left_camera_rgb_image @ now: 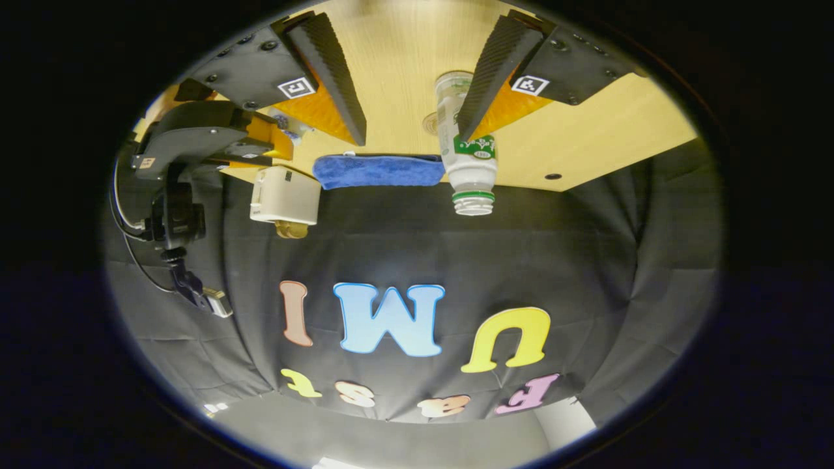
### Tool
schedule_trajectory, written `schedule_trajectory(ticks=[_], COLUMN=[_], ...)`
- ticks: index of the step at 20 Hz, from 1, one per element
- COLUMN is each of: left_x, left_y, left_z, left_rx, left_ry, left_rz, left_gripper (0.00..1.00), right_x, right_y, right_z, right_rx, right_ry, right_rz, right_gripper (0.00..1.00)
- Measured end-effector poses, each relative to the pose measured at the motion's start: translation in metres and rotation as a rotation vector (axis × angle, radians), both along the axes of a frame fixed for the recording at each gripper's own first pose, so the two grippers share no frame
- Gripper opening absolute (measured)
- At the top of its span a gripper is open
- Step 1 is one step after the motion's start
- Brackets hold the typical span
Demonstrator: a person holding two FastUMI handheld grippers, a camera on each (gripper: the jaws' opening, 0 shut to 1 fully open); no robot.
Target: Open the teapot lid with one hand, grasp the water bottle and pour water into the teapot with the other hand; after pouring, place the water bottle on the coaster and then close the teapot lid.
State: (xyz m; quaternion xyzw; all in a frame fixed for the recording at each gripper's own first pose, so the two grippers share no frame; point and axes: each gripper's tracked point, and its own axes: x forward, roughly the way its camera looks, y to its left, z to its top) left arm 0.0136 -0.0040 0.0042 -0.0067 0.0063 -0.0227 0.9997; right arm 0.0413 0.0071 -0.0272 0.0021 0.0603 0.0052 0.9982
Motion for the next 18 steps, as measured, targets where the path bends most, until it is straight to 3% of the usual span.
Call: schedule_trajectory(ticks=[6, 7, 11, 12, 18], left_x=[0.0, -0.001, -0.001, -0.001, 0.001], left_y=[0.002, 0.001, 0.003, 0.003, 0.01], left_z=[-0.005, -0.006, -0.007, -0.007, -0.012], left_rx=[-0.018, -0.02, -0.026, -0.029, -0.03], left_ry=[0.013, 0.014, 0.018, 0.018, 0.032], left_rz=[-0.005, -0.005, -0.003, -0.003, 0.007], left_gripper=[0.97, 0.97, 0.97, 0.97, 0.97], right_x=[0.009, 0.011, -0.005, 0.013, 0.011], right_y=[-0.003, -0.001, -0.005, -0.007, -0.004], right_z=[-0.009, -0.009, -0.005, -0.008, -0.006], right_rx=[0.017, 0.029, -0.014, 0.0, 0.025], right_ry=[0.032, 0.033, 0.026, 0.03, 0.032], right_rz=[-0.008, -0.007, -0.024, -0.026, -0.006], right_gripper=[0.46, 0.18, 0.22, 0.07, 0.06])
